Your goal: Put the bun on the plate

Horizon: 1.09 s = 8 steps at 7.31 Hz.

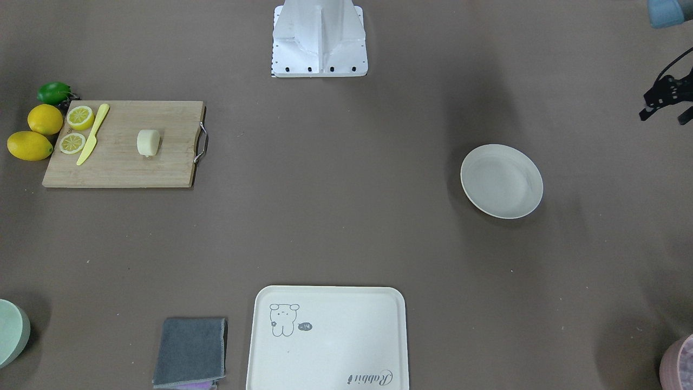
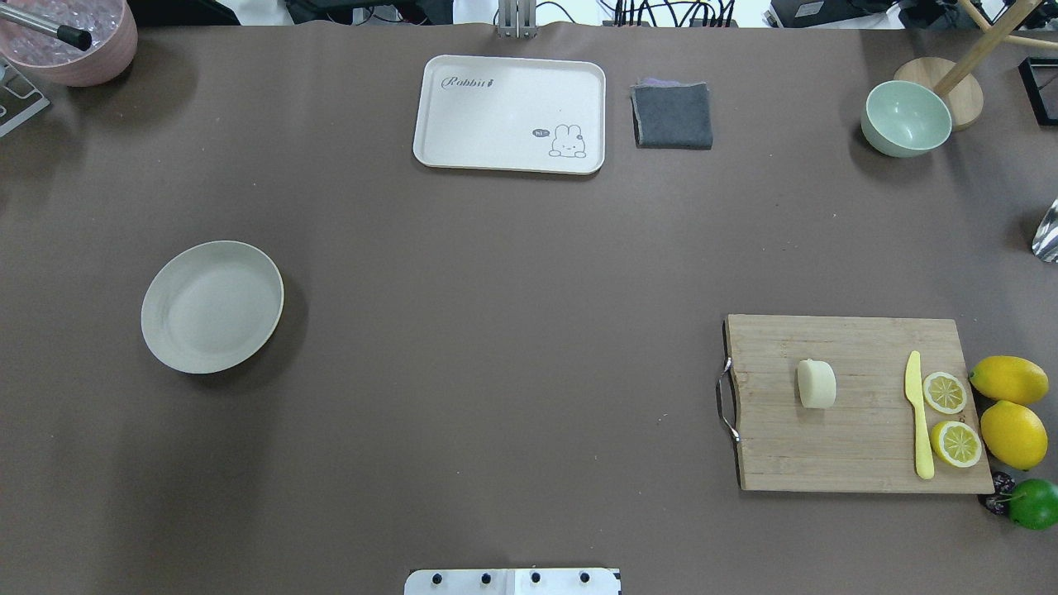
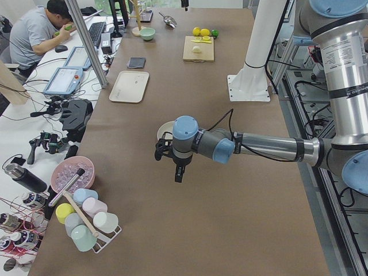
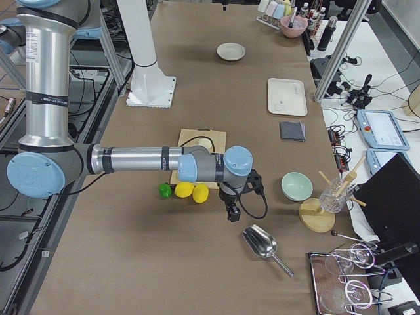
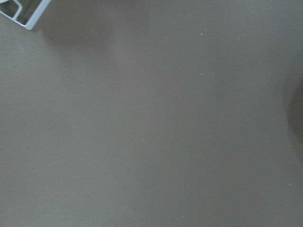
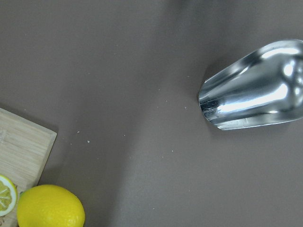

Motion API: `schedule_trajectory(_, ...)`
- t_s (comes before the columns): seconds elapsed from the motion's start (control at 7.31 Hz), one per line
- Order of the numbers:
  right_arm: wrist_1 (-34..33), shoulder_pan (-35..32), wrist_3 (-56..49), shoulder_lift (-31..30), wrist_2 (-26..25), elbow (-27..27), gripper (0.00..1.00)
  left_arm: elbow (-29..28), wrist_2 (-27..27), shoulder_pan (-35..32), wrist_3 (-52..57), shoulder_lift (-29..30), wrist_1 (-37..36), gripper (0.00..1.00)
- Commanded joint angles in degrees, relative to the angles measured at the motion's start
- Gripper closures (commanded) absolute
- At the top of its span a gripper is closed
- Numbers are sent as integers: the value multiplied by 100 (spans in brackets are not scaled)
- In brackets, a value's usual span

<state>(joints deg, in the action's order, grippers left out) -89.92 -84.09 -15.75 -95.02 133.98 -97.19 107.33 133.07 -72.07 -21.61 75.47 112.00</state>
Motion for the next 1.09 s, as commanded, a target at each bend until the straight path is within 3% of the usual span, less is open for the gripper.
schedule_trajectory(0.0, 0, 15, -7, 1, 215, -2, 0, -431, -62, 867, -1252, 474, 717, 16)
schedule_trajectory(0.27, 0, 15, -7, -7, 277, -11, 0, -537, -527, 1413, -1853, 757, 735, 20)
schedule_trajectory(0.55, 0, 33, 36, -7, 269, -2, 0, -713, -528, 1808, -2538, 1275, 744, 26)
schedule_trajectory(0.96, 0, 33, 19, -25, 277, -28, 0, -1397, -528, 1960, -2629, 1628, 1111, 29)
